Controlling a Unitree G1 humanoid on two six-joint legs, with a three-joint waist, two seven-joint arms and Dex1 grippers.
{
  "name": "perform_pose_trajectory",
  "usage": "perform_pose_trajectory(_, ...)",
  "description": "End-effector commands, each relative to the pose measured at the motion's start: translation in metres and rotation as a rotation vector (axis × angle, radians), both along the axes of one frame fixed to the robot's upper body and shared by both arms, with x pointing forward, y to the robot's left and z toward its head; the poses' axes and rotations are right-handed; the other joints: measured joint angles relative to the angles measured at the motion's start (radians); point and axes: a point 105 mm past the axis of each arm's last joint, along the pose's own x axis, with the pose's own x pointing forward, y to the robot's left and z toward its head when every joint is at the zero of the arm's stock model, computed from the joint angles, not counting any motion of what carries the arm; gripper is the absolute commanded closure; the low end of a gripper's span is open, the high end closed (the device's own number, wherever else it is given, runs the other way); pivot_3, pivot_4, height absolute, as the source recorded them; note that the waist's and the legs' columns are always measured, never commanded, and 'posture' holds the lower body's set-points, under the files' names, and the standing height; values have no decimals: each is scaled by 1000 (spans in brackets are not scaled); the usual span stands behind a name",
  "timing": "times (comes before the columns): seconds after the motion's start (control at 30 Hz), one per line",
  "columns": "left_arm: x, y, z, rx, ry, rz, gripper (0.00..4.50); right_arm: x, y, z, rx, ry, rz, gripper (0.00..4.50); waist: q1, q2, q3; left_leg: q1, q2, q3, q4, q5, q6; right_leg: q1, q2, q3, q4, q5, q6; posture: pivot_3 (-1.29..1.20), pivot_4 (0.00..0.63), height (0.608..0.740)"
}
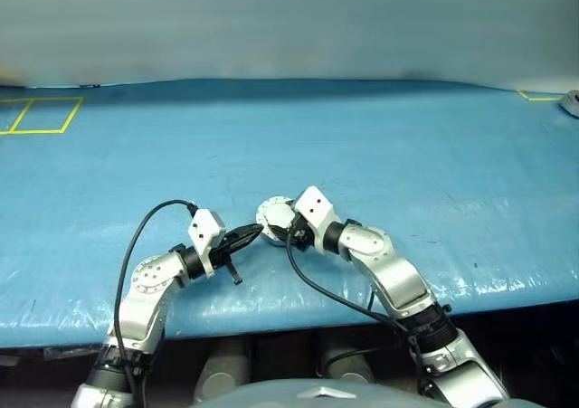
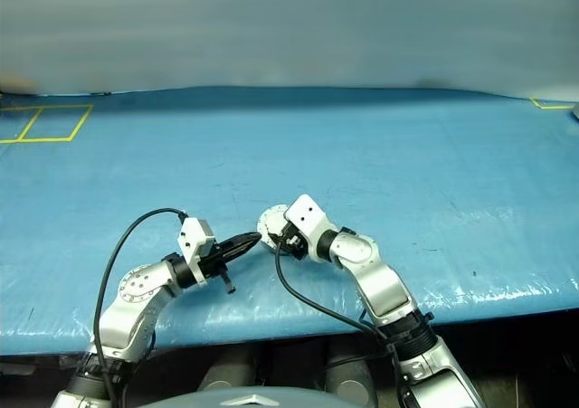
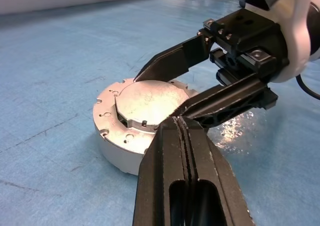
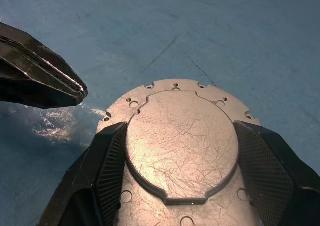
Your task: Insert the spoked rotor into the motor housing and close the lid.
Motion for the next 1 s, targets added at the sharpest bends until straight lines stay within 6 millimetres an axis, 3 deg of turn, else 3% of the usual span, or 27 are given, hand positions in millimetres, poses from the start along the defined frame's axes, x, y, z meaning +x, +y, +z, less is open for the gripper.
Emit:
perform_pose_trajectory(0.03,10,-3,1,45,-68,29,4500,-5,-11,-25,-26,111,-61,1482,0,0,0,0,0,0,0,0,0,0,0,0,0,0,0,0,150,740)
perform_pose_trajectory(0.2,20,-6,-4,71,-67,45,4500,-9,-13,-26,-25,114,-68,1482,1,0,0,0,0,0,0,0,0,0,0,0,-1,0,0,0,150,740)
perform_pose_trajectory(0.83,18,-13,-30,217,-27,-31,4500,-13,-12,-22,20,129,-65,1482,5,-1,-1,0,-1,-2,0,0,0,1,-2,-1,-1,-1,1,0,150,740)
perform_pose_trajectory(0.9,17,-13,-30,219,-26,-37,4500,-12,-10,-19,47,117,-65,748,7,-1,-1,0,-1,-2,0,0,0,1,-2,-1,-1,-1,1,0,150,740)
perform_pose_trajectory(1.0,17,-13,-29,218,-26,-33,4500,-8,-10,-13,57,81,-85,35,6,0,-2,0,-1,-2,0,0,0,1,-2,-2,-1,-1,1,0,150,740)
